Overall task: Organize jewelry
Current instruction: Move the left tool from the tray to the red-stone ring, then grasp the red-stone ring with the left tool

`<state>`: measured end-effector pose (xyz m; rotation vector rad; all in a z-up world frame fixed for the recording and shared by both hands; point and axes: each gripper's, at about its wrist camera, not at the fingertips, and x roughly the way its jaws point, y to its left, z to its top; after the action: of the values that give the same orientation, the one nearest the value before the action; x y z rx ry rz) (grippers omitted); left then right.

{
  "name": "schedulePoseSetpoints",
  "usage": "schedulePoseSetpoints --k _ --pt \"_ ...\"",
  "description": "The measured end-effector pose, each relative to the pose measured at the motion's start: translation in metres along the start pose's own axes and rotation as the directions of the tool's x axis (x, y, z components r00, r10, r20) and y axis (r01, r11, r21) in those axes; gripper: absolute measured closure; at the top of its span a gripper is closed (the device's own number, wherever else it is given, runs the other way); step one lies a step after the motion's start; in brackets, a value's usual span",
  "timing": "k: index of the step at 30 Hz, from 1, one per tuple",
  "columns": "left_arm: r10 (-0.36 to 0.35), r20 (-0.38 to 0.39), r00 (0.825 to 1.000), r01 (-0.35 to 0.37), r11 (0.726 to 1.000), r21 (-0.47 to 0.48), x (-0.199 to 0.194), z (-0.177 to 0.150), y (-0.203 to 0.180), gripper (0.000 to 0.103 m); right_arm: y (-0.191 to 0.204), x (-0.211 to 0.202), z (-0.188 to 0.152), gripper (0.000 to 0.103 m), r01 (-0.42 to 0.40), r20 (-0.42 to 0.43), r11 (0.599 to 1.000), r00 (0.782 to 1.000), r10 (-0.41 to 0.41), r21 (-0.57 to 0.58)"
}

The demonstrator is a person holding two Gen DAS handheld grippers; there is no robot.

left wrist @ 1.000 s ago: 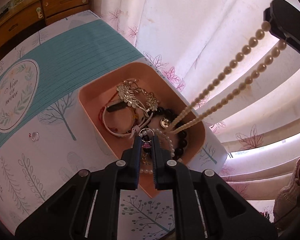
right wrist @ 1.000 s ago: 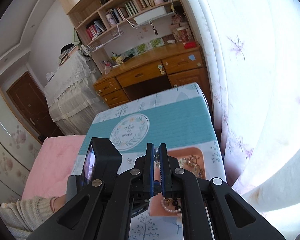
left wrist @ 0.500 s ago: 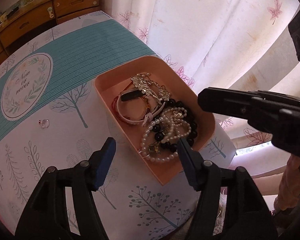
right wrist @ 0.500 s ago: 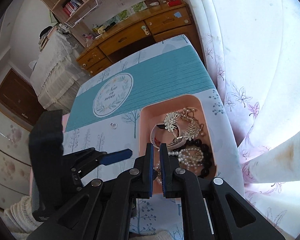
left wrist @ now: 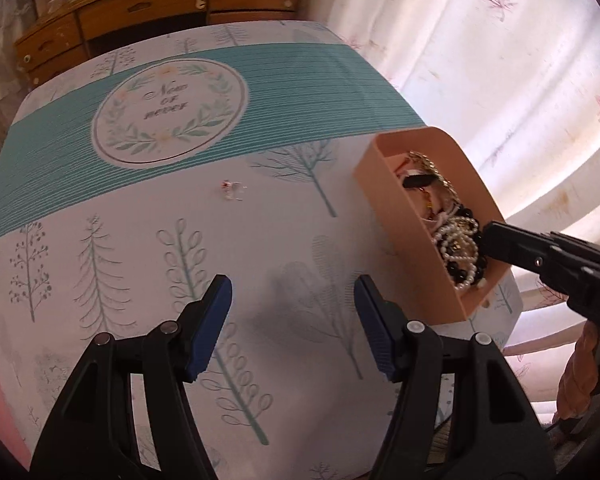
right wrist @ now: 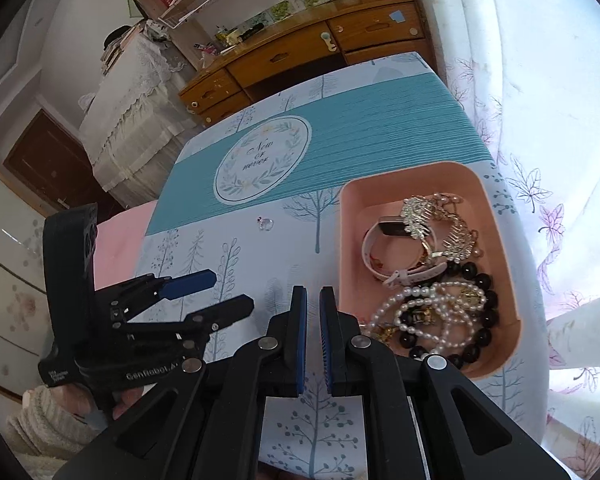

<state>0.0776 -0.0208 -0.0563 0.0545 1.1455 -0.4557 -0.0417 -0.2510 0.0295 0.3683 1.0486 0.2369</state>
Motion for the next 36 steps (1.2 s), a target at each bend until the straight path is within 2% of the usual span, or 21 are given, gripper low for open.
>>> schedulePoseSetpoints --k 5,11,13,15,23,31,36 --pt "0.055 0.046 0.997 -0.056 0.998 0.012 0.002 0.009 0.027 0.042 0.028 0.027 -0.001 0.096 0.029 0.046 0.998 0.999 -0.026 -0.052" --pt "0.046 0.063 0.997 -0.054 0.990 0.133 0.028 0.027 0.029 0.043 0.050 0.069 0.007 0.096 0.012 0.045 0.996 0.999 -0.008 -0.087" --pt "0.040 0.059 0.997 -0.050 0.980 0.192 0.037 0.034 0.031 0.047 0.057 0.086 0.012 0.096 0.013 0.032 0.995 0.999 -0.010 -0.094" --pt "0.037 0.050 0.998 -0.049 0.968 0.247 0.046 0.041 0.033 0.057 0.060 0.099 0.015 0.096 0.013 0.024 0.995 1.000 -0.011 -0.101" --pt "0.065 0.005 0.998 -0.061 0.906 0.419 0.082 0.058 0.033 0.074 0.062 0.125 0.025 0.096 0.011 0.013 0.993 1.000 -0.010 -0.117" --pt "0.012 -0.004 1.000 -0.009 0.882 0.472 0.094 0.072 0.030 0.076 0.058 0.133 0.029 0.096 0.011 -0.001 0.993 1.000 -0.011 -0.116" --pt "-0.032 -0.019 0.999 0.037 0.884 0.465 0.099 0.077 0.030 0.085 0.054 0.136 0.030 0.096 0.013 -0.006 0.994 1.000 -0.014 -0.104"
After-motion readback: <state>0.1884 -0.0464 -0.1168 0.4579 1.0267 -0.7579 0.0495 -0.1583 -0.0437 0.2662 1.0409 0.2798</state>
